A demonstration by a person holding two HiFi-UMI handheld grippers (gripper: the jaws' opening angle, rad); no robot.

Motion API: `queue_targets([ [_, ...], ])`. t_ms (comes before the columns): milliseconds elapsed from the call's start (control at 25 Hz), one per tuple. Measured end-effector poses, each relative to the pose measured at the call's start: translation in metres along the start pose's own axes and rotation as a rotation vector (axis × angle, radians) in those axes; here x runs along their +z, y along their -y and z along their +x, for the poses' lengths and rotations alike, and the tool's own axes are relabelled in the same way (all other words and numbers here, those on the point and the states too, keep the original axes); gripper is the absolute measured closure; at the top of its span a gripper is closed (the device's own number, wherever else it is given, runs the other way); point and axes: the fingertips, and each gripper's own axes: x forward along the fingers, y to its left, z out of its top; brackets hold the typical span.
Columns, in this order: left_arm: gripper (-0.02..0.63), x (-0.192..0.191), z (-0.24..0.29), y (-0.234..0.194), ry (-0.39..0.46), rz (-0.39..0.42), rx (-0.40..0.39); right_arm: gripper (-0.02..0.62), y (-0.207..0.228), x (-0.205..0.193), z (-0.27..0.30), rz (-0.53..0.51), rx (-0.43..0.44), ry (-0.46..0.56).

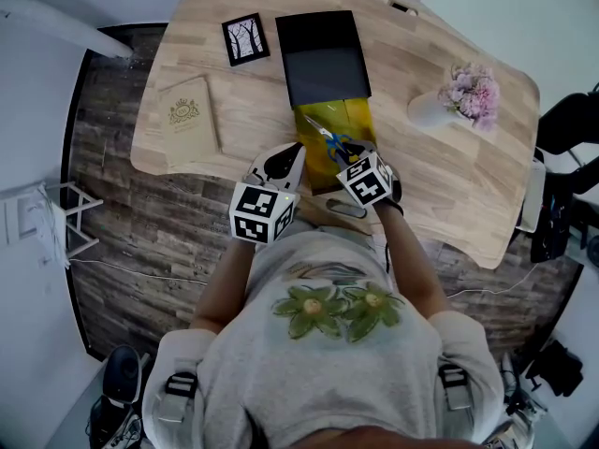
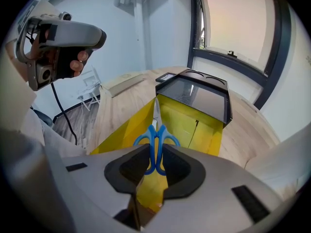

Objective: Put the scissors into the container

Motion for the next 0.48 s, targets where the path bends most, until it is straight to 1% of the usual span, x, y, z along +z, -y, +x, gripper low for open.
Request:
queue_targets([
  [200, 0.598, -0.001, 0.001, -0.006, -0.003, -0.007, 0.003, 0.514, 0.000, -0.002, 0.007, -0.031, -0.004, -0.028],
  [480, 0.598, -0.001, 0.004, -0.012, -0.007, -0.012, 0.001, 0.514, 0.001, -0.003, 0.015, -0.036, 0.002, -0.054],
])
